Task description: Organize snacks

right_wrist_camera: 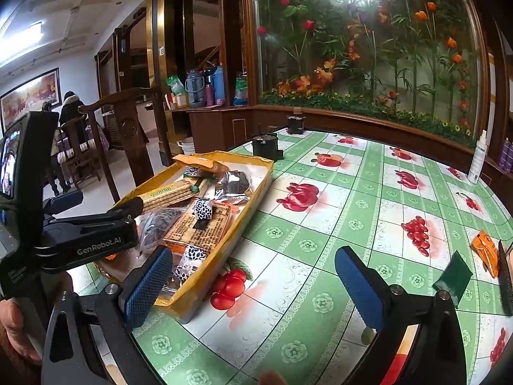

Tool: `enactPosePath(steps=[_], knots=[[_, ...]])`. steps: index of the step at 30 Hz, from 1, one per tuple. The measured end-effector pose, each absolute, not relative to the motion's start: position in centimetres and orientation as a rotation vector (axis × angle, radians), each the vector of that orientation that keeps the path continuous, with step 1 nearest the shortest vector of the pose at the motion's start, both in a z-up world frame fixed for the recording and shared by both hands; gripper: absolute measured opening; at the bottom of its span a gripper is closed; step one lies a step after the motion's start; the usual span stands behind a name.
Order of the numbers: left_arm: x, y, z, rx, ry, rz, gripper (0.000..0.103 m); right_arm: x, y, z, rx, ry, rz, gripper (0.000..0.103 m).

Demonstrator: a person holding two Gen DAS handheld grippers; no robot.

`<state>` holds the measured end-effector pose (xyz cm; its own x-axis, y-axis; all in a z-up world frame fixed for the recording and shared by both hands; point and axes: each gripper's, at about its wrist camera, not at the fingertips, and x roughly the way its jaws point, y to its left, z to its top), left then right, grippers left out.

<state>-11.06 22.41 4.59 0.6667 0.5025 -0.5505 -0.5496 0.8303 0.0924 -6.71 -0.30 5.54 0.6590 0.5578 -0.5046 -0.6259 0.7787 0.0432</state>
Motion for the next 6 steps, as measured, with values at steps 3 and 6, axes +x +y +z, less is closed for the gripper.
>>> enactPosePath(steps=[3, 6], knots=[[-11.19, 22.13, 4.51, -0.052, 0.593, 0.643, 0.103, -6.71, -0.28, 5.55, -0.14, 0.528, 0.674, 0.103], [-11.24, 22.08, 4.65, -0.051, 0.591, 0.632, 0.103, -6.71, -0.27, 5.54, -0.139, 0.528, 0.674, 0.103]])
